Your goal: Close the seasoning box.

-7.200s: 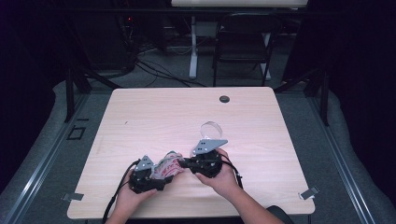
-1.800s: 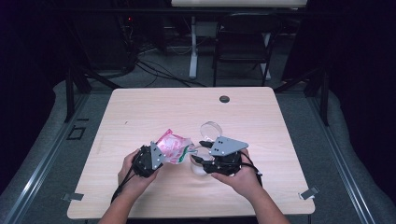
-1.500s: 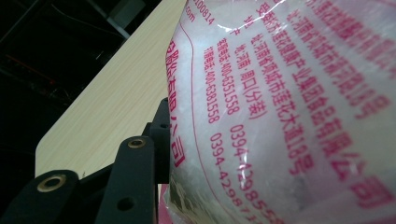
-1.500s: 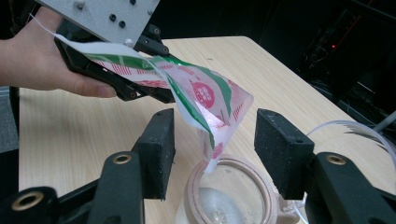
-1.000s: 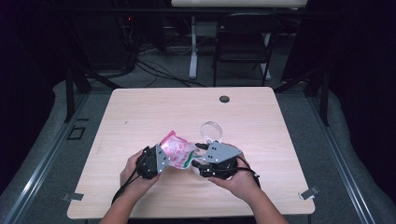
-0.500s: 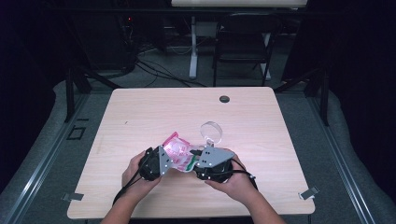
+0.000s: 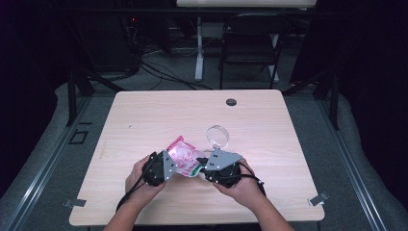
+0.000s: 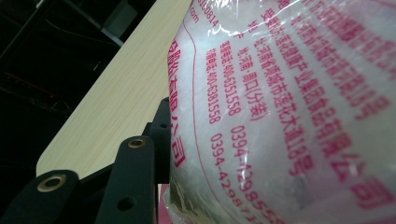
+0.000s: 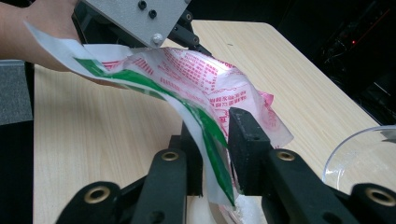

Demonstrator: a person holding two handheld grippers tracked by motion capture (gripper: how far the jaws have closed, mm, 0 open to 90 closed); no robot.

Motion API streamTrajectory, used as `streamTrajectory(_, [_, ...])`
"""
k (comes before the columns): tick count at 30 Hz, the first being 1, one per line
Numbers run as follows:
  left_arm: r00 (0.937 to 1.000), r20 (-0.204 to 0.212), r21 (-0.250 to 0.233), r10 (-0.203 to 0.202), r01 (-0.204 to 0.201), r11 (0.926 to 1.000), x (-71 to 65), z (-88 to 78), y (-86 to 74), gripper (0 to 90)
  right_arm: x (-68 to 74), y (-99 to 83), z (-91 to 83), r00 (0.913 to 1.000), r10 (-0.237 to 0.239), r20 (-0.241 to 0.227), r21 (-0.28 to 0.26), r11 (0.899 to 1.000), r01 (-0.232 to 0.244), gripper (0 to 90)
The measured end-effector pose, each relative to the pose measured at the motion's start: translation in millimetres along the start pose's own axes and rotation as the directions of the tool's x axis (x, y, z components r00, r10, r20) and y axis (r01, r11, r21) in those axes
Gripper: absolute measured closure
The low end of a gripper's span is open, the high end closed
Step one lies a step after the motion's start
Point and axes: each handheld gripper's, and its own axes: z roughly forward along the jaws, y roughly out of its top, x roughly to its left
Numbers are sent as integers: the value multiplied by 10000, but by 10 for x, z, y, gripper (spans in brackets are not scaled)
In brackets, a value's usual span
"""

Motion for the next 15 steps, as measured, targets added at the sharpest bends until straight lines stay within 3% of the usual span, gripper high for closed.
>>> streamTrajectory(10, [10000,-18,6,-8,8,10000,-5,9,-4,605,-2,-8,-9,9996,265,-52,94,9996,-264,867])
streamTrajectory(15, [10000,-79,24,44,-44,10000,-5,5,-4,605,-7,-19,-3,9976,670,-158,39,9977,-670,899])
